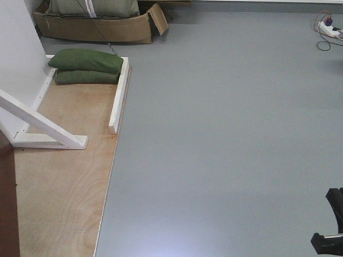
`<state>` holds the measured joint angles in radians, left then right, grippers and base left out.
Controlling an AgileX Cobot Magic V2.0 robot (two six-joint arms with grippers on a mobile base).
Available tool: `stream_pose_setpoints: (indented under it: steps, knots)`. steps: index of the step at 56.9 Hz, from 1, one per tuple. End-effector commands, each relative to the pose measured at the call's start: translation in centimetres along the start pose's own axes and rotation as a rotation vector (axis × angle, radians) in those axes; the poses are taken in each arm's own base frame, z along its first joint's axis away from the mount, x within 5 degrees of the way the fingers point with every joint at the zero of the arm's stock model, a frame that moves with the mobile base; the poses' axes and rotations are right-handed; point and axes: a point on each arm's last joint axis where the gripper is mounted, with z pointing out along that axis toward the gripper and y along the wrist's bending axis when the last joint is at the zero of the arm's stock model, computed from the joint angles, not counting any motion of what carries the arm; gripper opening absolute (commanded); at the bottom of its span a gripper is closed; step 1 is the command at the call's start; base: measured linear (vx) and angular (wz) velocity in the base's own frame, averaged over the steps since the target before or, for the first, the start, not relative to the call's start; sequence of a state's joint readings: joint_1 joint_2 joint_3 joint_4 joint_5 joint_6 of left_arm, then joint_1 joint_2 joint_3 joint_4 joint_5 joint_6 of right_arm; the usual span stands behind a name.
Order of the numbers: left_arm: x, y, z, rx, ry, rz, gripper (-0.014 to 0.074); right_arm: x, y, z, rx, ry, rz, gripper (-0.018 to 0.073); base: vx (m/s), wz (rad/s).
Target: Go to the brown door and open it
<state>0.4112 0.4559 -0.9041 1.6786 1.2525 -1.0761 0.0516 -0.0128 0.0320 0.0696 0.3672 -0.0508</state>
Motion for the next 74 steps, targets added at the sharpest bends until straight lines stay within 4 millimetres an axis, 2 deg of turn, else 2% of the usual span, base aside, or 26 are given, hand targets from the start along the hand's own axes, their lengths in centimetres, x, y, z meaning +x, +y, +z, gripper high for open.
stream_pose_setpoints:
  steps: [1,11,18,29,38,46,74]
  knots:
    - [-1.2,0.8,-0.1,-0.107,-0.057,0.019,0.0060,-0.6,0.0,0.0,0.003,-0.078,-0.010,0.0000,0.00,0.00]
    - [-0.9,1.6,-0.6,-0.211,-0.014,0.034,0.0060,-0.6,0.0,0.0,0.003,-0.078,-0.010,0.0000,0.00,0.00]
    - [-1.2,1.3,-0.5,-0.241,-0.014,0.050,0.0060,-0.6,0.0,0.0,0.003,-0.078,-0.010,0.0000,0.00,0.00]
    - [-3.4,0.0,0.7,-0.247,-0.037,0.060,0.0060,-0.6,0.0,0.0,0.003,-0.078,-0.010,0.0000,0.00,0.00]
    - [-5.7,0.4,1.1,-0.332,-0.061,0.038,0.0060,-0.6,0.0,0.0,0.003,-0.078,-0.010,0.0000,0.00,0.00]
    - [-7.0,0.2,1.7,-0.388,-0.069,0.037,0.0060,-0.6,0.0,0.0,0.003,-0.078,-0.010,0.0000,0.00,0.00]
    - [-5.9,-3.9,6.0,-0.361,-0.052,0.224,0.0060,-0.6,0.0,0.0,0.003,-0.078,-0.010,0.0000,0.00,0.00]
